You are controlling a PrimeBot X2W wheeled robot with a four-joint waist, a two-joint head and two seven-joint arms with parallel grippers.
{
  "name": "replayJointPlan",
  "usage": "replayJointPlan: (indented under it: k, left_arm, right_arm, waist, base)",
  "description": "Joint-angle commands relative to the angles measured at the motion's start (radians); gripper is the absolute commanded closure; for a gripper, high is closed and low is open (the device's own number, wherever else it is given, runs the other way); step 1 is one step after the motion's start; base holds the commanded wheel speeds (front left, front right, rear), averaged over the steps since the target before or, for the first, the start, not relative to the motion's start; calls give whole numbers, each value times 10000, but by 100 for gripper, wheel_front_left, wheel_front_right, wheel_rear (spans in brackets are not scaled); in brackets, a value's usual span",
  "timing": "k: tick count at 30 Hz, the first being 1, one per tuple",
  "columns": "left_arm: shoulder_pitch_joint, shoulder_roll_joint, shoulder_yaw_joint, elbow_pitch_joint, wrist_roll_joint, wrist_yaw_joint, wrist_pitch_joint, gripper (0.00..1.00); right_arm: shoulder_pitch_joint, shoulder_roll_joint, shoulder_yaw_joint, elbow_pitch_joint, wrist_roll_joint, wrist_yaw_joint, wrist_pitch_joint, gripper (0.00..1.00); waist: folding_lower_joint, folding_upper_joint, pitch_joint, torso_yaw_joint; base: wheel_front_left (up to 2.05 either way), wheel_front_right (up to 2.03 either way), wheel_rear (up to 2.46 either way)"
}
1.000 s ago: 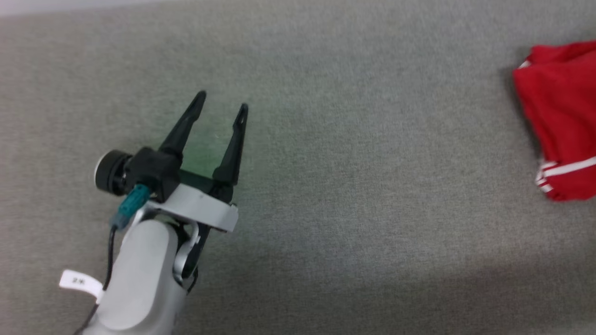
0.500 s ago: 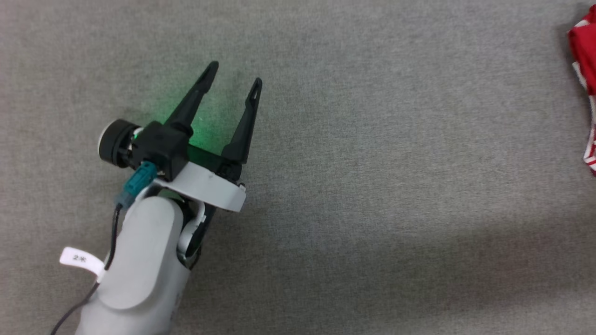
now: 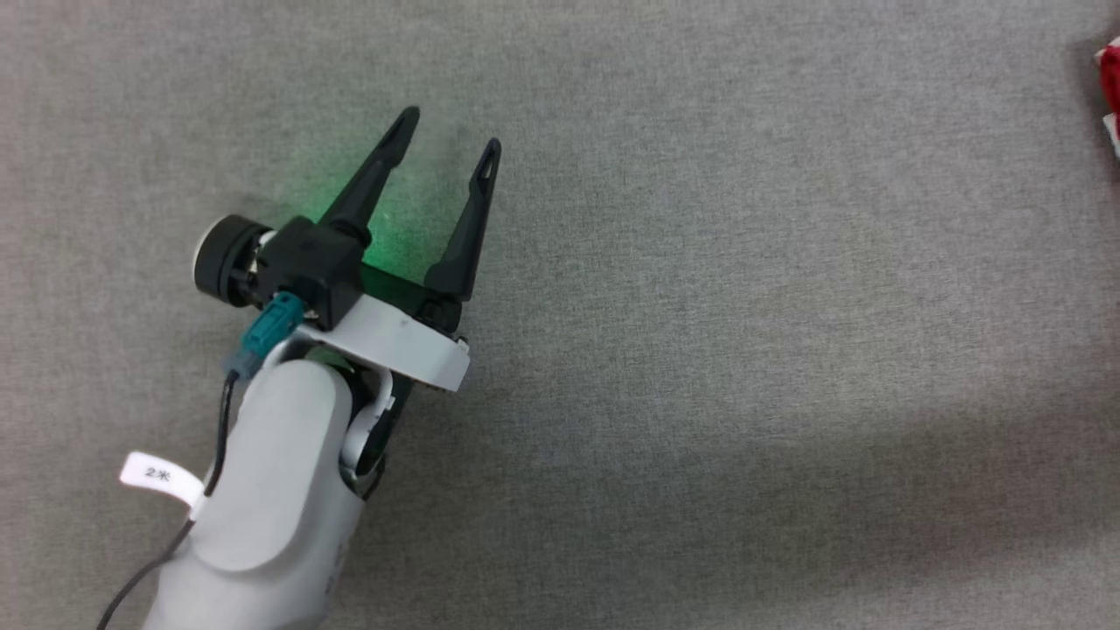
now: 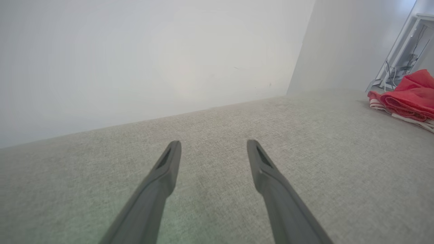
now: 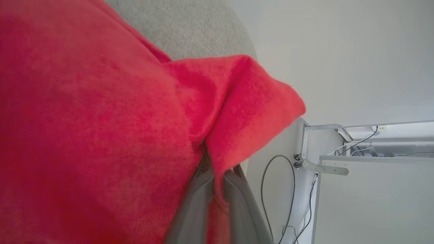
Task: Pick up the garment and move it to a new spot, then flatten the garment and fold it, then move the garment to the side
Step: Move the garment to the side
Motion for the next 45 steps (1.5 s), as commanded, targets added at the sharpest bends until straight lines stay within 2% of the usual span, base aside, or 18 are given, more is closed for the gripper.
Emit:
replayJointPlan:
  k: [1, 2, 3, 4, 5, 6, 7, 16, 25, 29, 37, 45]
  left_arm:
    - [9, -3, 17, 41, -73, -38, 5, 0]
    - [32, -11, 30, 57, -97, -38, 5, 0]
    - [64, -13, 29, 89, -114, -38, 5, 0]
    - [93, -1, 26, 123, -142, -38, 5, 0]
    - [128, 0, 51, 139, -177, -39, 5, 0]
    - [173, -11, 79, 148, -205, -39, 5, 0]
    - [248, -16, 91, 174, -209, -39, 5, 0]
    - [999, -3, 437, 477, -566, -39, 5, 0]
    - [2223, 230, 726, 661, -953, -39, 5, 0]
    - [2875, 377, 1020, 695, -890, 98, 5, 0]
    - [4070, 599, 1615, 440, -1036, 282, 5, 0]
    - [5038, 815, 2029, 164, -1284, 367, 5, 0]
  right_arm:
    - [-105, 51, -35, 125, -140, -11, -60, 84]
    - [-149, 67, -59, 246, -170, -11, -67, 63]
    - [-172, 114, -49, 329, -182, -11, -70, 55]
    - [-199, 143, -23, 387, -213, -11, -97, 40]
    - [-254, 145, -45, 453, -232, -11, -142, 18]
    - [-273, 155, -72, 514, -274, -11, -196, 4]
    - [-253, 201, -83, 581, -290, -11, -248, 0]
    - [151, 731, -361, 1255, -208, -11, -801, 0]
    - [881, 1515, -722, 1653, 481, -11, -2309, 0]
    - [1321, 2038, -518, 1583, 472, -11, -2835, 0]
    - [2167, 2907, -730, 1321, 428, -11, -3701, 0]
    - [3466, 3653, -1796, 715, 267, -11, -3985, 0]
  waist:
    - [0, 0, -142, -3]
    - [0, 0, -214, -6]
    - [0, 0, -298, -7]
    - [0, 0, -382, -4]
    - [0, 0, -477, -2]
    - [0, 0, -578, 1]
    - [0, 0, -689, 3]
    - [0, 0, -2080, 71]
    - [0, 0, -3748, 303]
    - [0, 0, -4410, 351]
    - [0, 0, -5196, 539]
    - [0, 0, -5667, 975]
  base:
    - [0, 0, 0]
    - [0, 0, 0]
    - [0, 0, 0]
    - [0, 0, 0]
    - [0, 0, 0]
    - [0, 0, 0]
    - [0, 0, 0]
    - [0, 0, 0]
    - [0, 0, 0]
    - [0, 0, 0]
    - [0, 0, 0]
    - [0, 0, 0]
